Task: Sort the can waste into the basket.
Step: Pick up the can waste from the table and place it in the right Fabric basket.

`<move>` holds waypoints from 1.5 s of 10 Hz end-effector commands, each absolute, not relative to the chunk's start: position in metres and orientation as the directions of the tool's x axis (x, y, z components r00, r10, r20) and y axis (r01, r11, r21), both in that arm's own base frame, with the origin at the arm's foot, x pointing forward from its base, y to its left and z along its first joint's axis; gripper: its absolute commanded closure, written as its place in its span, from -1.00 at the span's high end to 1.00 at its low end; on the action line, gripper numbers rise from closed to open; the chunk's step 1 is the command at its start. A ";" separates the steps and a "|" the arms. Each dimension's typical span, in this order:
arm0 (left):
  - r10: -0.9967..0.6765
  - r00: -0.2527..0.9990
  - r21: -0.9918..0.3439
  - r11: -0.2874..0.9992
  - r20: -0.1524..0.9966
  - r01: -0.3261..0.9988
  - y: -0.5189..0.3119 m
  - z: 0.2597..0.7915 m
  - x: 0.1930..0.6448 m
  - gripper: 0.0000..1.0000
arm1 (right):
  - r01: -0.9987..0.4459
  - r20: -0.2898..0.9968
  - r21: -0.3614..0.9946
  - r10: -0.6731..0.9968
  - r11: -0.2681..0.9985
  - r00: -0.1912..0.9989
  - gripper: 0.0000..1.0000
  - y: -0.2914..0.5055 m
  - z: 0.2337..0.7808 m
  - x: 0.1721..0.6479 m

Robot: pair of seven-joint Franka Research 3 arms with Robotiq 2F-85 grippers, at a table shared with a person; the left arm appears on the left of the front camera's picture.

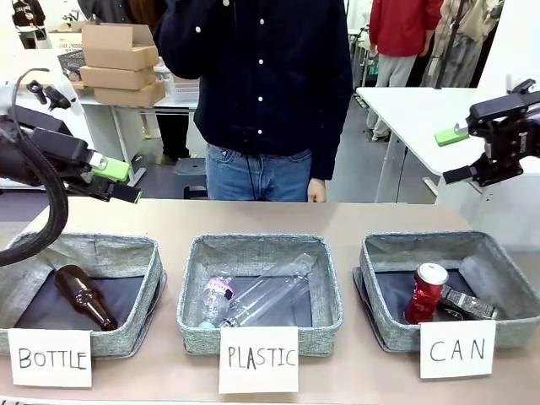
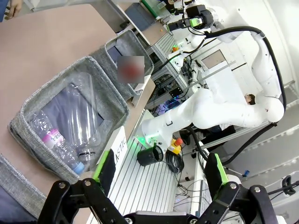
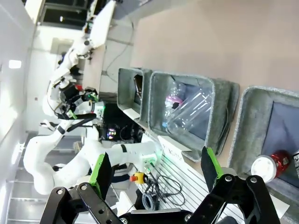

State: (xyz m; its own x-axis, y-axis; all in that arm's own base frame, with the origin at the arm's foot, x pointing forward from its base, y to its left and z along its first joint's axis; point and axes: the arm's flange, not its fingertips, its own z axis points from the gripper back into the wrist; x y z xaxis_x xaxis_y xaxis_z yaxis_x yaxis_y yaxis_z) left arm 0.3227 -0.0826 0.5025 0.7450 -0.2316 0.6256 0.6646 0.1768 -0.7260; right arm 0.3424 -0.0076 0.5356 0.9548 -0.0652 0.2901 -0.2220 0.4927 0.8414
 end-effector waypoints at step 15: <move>-0.212 0.750 -0.735 0.161 0.626 0.659 -0.085 0.502 0.319 1.00 | -0.250 0.312 0.830 -0.044 0.499 0.949 1.00 -0.010 0.537 0.342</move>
State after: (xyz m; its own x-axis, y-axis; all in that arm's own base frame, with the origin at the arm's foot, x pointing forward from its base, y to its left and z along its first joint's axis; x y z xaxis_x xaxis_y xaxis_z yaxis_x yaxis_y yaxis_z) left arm 0.3227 -0.0826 0.5025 0.7450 -0.2316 0.6256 0.6646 0.1767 -0.7260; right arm 0.3425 -0.0079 0.5366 0.9542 -0.0651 0.2919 -0.2236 0.4927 0.8410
